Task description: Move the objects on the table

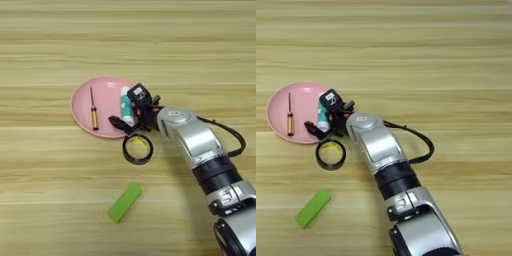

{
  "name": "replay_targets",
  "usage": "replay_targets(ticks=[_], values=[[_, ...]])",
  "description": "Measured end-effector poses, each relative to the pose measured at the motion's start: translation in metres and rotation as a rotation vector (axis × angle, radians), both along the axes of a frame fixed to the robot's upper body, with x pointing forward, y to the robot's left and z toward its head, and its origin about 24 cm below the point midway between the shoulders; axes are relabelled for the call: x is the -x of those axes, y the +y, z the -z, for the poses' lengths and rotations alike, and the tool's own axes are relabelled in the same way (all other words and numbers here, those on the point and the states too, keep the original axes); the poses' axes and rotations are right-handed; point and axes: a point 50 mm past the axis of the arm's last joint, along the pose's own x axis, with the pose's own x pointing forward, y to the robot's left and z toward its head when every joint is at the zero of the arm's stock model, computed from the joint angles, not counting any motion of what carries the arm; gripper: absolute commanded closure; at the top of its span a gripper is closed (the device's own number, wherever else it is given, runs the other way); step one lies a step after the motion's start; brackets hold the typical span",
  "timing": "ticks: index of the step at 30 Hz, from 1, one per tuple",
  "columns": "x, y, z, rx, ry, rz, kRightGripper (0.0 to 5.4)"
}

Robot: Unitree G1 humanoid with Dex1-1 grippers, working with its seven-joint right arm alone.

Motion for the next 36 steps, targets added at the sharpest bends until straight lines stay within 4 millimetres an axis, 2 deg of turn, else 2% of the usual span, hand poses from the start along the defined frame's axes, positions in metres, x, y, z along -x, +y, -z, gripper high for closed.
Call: replay_targets(ticks=[3, 5, 8, 15, 23, 30, 36], values=[[-0.0017, 0.0004, -0.0008, 0.002, 0.000, 0.000, 0.05], [-0.0024, -0.0001, 0.0010, 0.007, 0.010, 0.002, 0.28], [-0.0029, -0.0004, 0.0019, 0.011, 0.014, 0.003, 0.87], [-0.0055, -0.0009, 0.0024, 0.018, 0.022, 0.001, 1.72], [-0.0066, -0.0010, 0.0023, 0.020, 0.022, 0.001, 2.94], [-0.0084, -0.0018, 0.0023, 0.026, 0.013, 0.000, 3.69], [-0.0100, -0.0020, 0.0023, 0.030, 0.013, 0.001, 3.74]])
